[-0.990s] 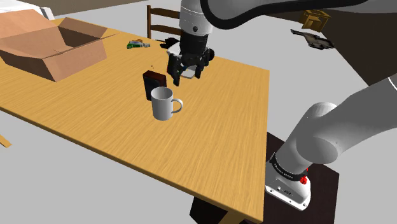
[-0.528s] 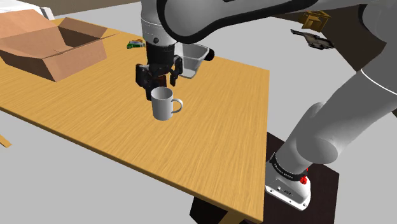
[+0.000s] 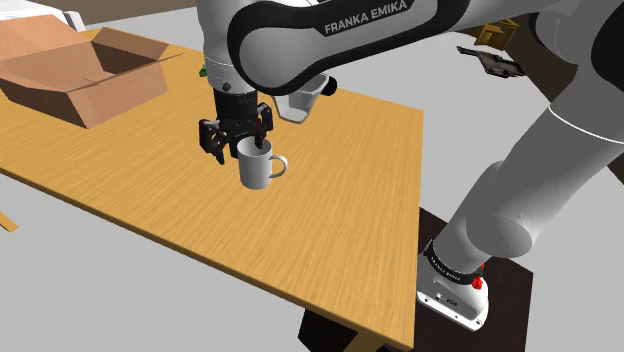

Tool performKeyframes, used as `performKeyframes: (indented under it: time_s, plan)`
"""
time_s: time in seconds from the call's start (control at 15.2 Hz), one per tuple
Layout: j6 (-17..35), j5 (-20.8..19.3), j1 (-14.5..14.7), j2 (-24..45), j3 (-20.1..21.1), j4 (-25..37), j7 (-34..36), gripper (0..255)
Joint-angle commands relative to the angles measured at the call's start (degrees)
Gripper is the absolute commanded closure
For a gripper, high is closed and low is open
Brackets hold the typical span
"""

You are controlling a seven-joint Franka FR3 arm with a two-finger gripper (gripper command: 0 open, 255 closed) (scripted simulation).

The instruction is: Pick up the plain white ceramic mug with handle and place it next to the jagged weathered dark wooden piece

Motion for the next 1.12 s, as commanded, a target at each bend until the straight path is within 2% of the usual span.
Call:
performKeyframes:
  time_s: [0.0,0.53,0.59,1.06]
  plan:
    - [1.8,-0.3,0.0,0.5,0.0,-1.4,0.2,0]
    - [1.8,-0.3,0.0,0.5,0.0,-1.3,0.2,0]
    - [1.8,-0.3,0.0,0.5,0.0,-1.3,0.2,255]
    - [1.8,-0.3,0.0,0.5,0.0,-1.3,0.2,255]
